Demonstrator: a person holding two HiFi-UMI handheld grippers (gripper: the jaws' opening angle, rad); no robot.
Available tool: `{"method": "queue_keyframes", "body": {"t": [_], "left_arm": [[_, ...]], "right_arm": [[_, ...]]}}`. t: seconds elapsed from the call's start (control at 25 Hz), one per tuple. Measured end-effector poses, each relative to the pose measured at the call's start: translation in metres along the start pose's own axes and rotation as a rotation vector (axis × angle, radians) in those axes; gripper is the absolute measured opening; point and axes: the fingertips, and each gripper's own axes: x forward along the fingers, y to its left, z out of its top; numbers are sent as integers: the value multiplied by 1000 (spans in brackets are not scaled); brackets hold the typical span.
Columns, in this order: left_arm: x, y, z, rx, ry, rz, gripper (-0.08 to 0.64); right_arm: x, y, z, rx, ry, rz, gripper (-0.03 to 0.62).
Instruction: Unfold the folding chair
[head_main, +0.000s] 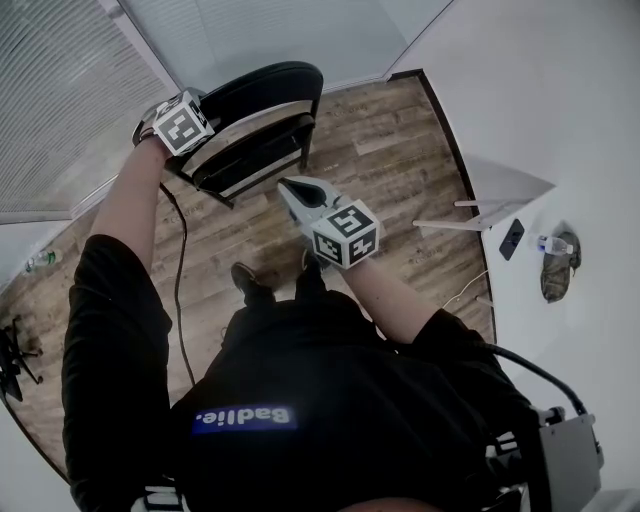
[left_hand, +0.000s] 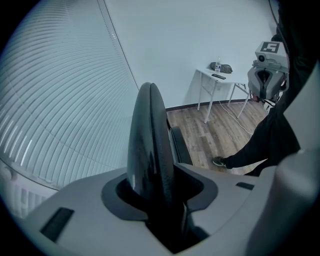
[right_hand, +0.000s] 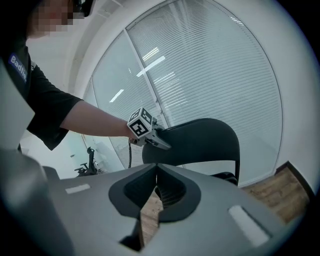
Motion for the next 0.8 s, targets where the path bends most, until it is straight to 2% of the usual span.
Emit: {"method": "queue_keyframes", "body": {"t": [0.28,0.6,0.8], "left_arm": [[-1,-2,4,19,-5,6,150],[6,-1,4,20,-11,3,150],[-5,-5,4,19,-11,10,150]], "right_arm": [[14,-20,-15,29,16,-28,3],[44,-46,-39,175,32,-35,5],[54,-49,-51,235,38,-43,6]]}}
